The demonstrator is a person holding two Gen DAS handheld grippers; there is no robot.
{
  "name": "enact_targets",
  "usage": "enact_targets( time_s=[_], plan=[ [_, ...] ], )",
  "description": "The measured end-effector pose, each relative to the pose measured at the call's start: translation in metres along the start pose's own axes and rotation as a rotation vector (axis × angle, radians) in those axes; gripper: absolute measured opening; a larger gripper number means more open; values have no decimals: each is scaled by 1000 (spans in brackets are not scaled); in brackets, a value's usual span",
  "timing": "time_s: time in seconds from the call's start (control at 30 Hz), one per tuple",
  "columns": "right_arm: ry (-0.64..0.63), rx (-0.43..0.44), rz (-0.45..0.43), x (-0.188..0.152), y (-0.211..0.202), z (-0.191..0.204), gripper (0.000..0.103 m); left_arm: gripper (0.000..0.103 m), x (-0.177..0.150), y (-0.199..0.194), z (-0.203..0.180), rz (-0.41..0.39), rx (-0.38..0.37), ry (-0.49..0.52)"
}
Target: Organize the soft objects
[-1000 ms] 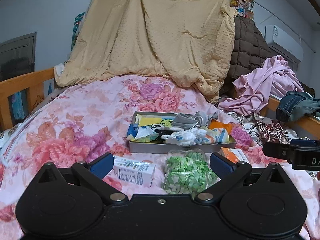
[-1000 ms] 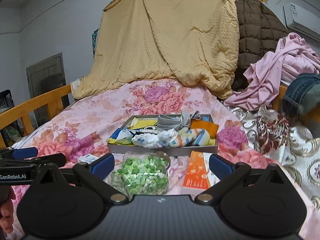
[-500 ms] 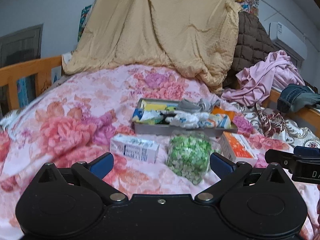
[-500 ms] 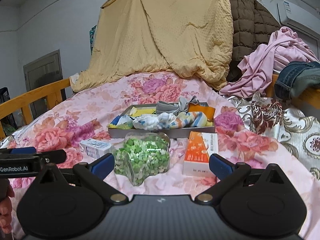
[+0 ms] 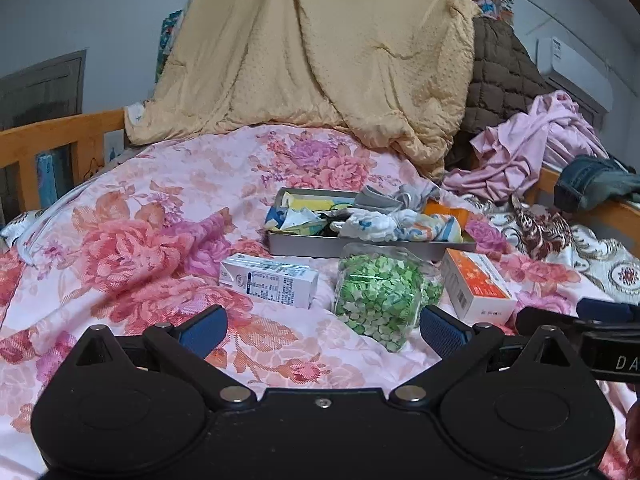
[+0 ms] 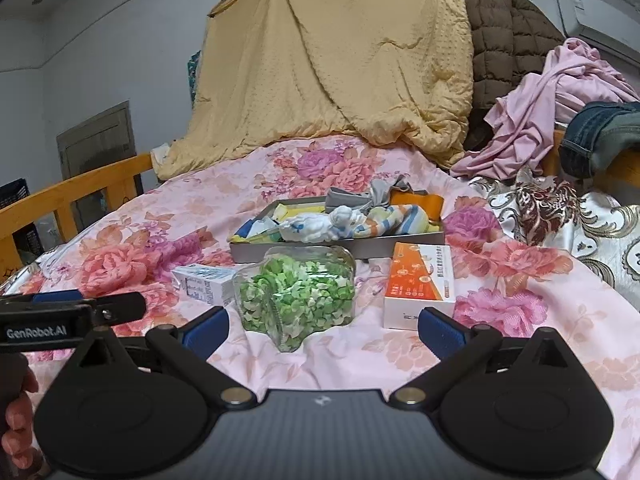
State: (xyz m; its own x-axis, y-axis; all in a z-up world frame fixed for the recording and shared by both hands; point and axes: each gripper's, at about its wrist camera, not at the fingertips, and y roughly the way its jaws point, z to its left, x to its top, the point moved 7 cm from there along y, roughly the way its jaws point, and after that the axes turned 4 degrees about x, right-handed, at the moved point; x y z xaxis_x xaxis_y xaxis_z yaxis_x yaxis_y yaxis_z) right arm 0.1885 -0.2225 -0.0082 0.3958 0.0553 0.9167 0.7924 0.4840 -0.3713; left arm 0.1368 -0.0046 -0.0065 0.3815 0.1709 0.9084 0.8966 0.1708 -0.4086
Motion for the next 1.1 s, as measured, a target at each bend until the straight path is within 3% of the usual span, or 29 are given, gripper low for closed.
enact_targets(
  time_s=[1.1],
  plan=[
    [35, -40, -11, -7, 9, -13, 103, 102, -8, 5, 5, 2, 43, -42]
  ],
)
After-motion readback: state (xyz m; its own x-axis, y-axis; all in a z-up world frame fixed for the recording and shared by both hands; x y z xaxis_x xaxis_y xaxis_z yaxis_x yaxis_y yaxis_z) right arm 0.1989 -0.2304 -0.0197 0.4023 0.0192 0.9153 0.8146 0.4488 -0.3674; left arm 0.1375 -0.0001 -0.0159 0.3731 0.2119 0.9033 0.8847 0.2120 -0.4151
